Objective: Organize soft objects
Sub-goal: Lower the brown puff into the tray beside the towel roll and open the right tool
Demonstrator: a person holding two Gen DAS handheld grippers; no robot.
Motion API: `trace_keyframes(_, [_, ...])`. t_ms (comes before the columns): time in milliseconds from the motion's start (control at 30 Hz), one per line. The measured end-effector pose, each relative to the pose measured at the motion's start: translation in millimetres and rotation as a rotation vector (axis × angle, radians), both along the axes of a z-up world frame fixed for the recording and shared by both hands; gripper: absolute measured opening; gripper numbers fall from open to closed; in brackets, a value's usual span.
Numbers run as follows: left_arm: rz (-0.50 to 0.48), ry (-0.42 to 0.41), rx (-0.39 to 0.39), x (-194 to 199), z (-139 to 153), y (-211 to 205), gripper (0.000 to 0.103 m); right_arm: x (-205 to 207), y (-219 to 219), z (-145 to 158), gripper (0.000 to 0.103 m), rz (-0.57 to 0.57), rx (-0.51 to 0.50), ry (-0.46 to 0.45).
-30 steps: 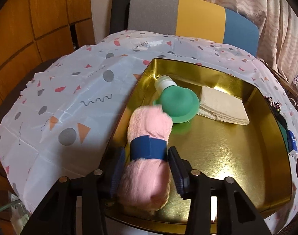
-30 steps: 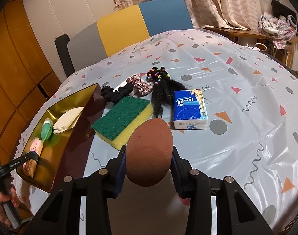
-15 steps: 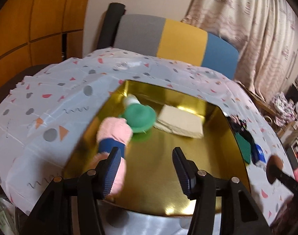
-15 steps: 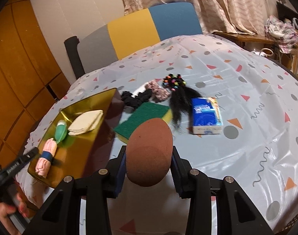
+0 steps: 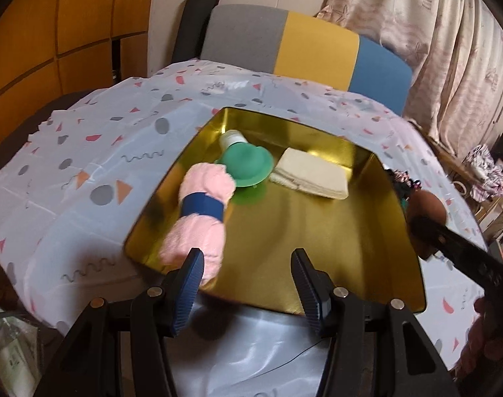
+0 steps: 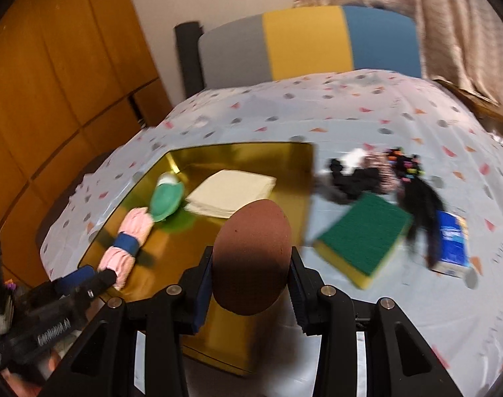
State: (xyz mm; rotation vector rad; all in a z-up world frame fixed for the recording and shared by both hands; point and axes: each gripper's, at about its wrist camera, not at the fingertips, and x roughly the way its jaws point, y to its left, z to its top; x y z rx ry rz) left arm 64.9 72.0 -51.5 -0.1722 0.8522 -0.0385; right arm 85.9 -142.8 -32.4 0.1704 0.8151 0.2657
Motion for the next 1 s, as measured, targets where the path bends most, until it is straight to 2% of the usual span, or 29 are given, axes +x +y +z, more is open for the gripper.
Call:
trace_keyframes(167, [0.013,-0.001,-0.001,-5.3,-0.2,12.1,0.055,23.1,39.7,-6.0,0.041,0.046,0.0,0.06])
trace_keyframes(467, [0.123,-0.011,0.005,-3.4,-2.4,36.5,0.055,56.2,97.3,-21.9,0.043,0.131,-0.03,0.13])
trace_keyframes(667, [0.147,-0.033,-0.02,-6.3,1.0,43.3,0.055,78.3,116.2,-36.7,0.049,0.171,0.021,0.201])
trace_keyframes(733, [0.15,-0.04,-0.026,-6.9,1.5,44.3,0.055,79.0,120.9,-36.9,0.05,0.176,0.019,0.192])
trace_keyframes(800, [0.145,-0.036,-0.03,-6.3,0.5,43.9,0.055,77.3,123.1,-34.6,0.064,0.188,0.034,0.175])
trace_keyframes(867, [0.143,-0.03,-0.027,-5.4,-1.6,43.4,0.055,74.2,121.9,-29.6,0.074,0.18,0.043,0.15])
trace_keyframes(1000, [0.135,-0.034,-0.038,-6.4,-2.1,42.2,0.055,65.0,113.6,-11.8,0.074,0.172,0.052,0.079])
